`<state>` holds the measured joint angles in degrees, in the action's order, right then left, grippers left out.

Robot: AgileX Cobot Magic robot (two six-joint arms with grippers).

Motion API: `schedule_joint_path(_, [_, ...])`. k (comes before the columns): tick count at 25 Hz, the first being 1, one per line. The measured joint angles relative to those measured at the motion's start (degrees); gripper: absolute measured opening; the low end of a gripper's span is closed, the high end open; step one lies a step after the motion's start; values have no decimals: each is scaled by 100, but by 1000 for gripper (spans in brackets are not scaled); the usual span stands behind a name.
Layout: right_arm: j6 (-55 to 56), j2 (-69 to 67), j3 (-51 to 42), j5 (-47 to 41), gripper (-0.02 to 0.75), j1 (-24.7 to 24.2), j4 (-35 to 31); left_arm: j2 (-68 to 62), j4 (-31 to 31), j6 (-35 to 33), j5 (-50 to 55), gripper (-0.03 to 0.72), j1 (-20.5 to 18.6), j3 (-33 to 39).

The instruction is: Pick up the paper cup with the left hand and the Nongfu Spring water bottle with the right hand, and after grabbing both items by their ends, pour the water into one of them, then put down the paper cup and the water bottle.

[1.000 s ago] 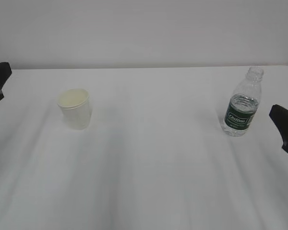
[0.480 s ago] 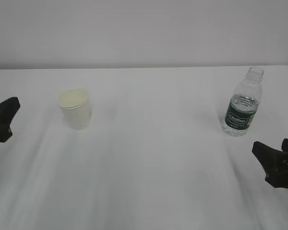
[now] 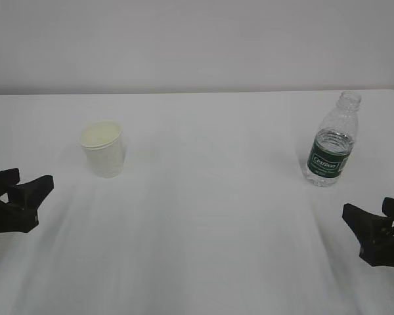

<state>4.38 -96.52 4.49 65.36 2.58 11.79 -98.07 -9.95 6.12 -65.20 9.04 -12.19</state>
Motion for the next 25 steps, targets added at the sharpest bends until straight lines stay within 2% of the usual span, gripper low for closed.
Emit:
schedule_joint_path(9, [-87, -14, 34, 0, 552, 0, 0, -69, -129, 0, -10, 461, 0, 0])
schedule_joint_path(25, [-96, -883, 925, 3, 552, 0, 0, -69, -266, 0, -22, 461, 0, 0])
